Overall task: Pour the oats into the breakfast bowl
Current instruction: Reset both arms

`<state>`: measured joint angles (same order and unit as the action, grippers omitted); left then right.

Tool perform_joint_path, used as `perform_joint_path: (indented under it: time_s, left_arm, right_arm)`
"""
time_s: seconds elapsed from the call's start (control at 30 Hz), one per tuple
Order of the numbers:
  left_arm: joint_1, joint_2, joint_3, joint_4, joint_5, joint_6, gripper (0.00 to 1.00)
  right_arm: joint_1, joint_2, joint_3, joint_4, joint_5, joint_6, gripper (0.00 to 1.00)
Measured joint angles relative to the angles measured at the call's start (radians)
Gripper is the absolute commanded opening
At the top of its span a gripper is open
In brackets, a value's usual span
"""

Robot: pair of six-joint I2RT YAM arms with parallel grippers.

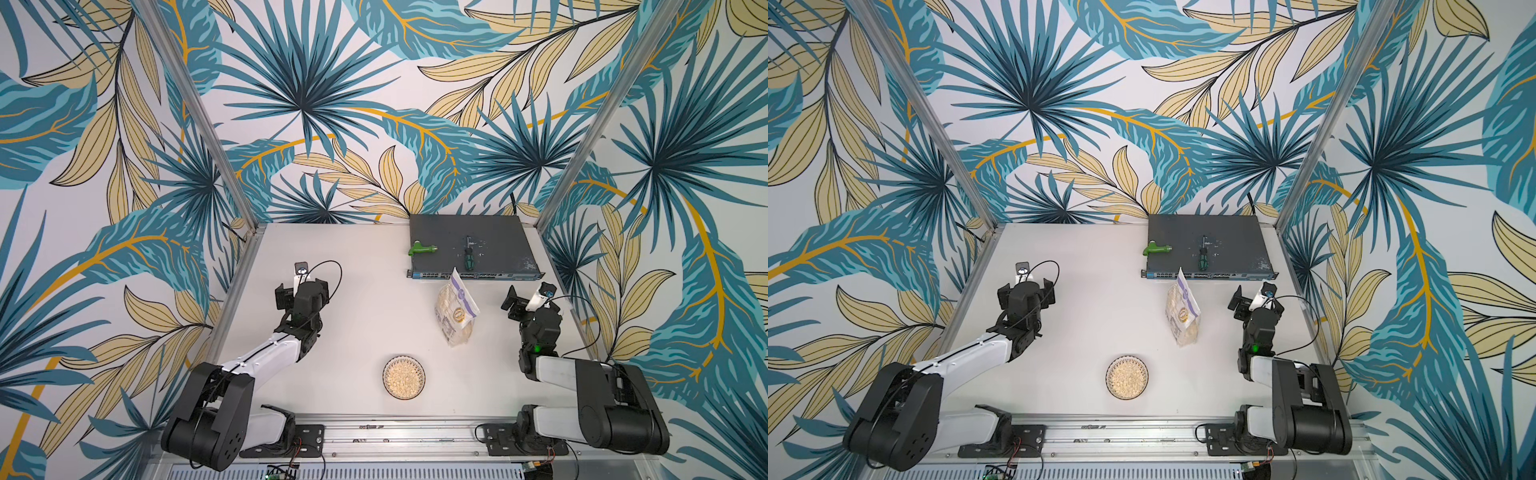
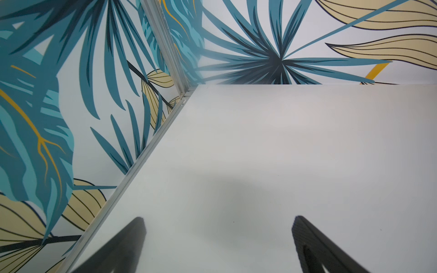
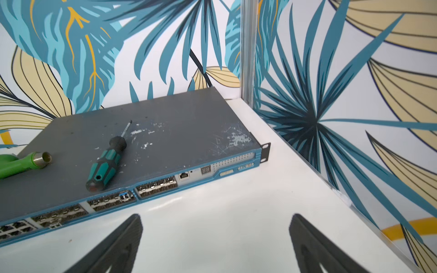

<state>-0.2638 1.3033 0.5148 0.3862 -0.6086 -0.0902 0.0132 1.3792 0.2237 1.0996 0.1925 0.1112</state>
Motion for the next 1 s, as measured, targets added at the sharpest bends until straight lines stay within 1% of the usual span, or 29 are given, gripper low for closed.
perform_joint_path:
  time_s: [0.07, 0.17, 0.33, 0.47, 0.53, 0.57, 0.63, 0.67, 0.73, 0.8, 0.87, 1.0]
  left_arm:
    - [0.002, 0.001, -0.045, 0.060, 0.014, 0.019, 1.00]
    - [0.011, 0.004, -0.103, 0.103, 0.045, 0.051, 1.00]
    - [0.020, 0.040, -0.106, 0.168, 0.088, 0.106, 1.00]
    - [0.025, 0.072, -0.106, 0.235, 0.189, 0.188, 1.00]
    - [0.032, 0.111, -0.107, 0.292, 0.237, 0.222, 1.00]
    - [0.040, 0.126, -0.105, 0.294, 0.259, 0.232, 1.00]
    - [0.066, 0.146, -0.102, 0.296, 0.291, 0.233, 1.00]
    - [0.095, 0.155, -0.102, 0.304, 0.325, 0.227, 1.00]
    - [0.182, 0.202, -0.108, 0.384, 0.420, 0.200, 1.00]
    - [0.238, 0.223, -0.109, 0.385, 0.467, 0.178, 1.00]
    - [0.247, 0.228, -0.114, 0.406, 0.497, 0.166, 1.00]
    - [0.234, 0.223, -0.111, 0.403, 0.533, 0.160, 1.00]
  right_arm:
    - [-0.001, 0.061, -0.005, 0.087, -0.020, -0.016, 1.00]
    - [0.000, 0.128, -0.012, 0.152, -0.055, -0.039, 1.00]
    - [0.000, 0.134, -0.014, 0.200, -0.100, -0.062, 1.00]
    - [-0.001, 0.134, -0.014, 0.212, -0.145, -0.083, 1.00]
    - [-0.001, 0.134, -0.014, 0.213, -0.162, -0.090, 1.00]
    - [0.000, 0.134, -0.014, 0.214, -0.169, -0.093, 1.00]
    - [-0.001, 0.134, -0.014, 0.216, -0.175, -0.094, 1.00]
    - [-0.001, 0.134, -0.014, 0.218, -0.174, -0.094, 1.00]
    - [-0.001, 0.134, -0.014, 0.224, -0.171, -0.093, 1.00]
    - [-0.001, 0.134, -0.014, 0.228, -0.167, -0.093, 1.00]
    - [-0.001, 0.134, -0.014, 0.228, -0.159, -0.092, 1.00]
    - [-0.001, 0.134, -0.017, 0.237, -0.131, -0.086, 1.00]
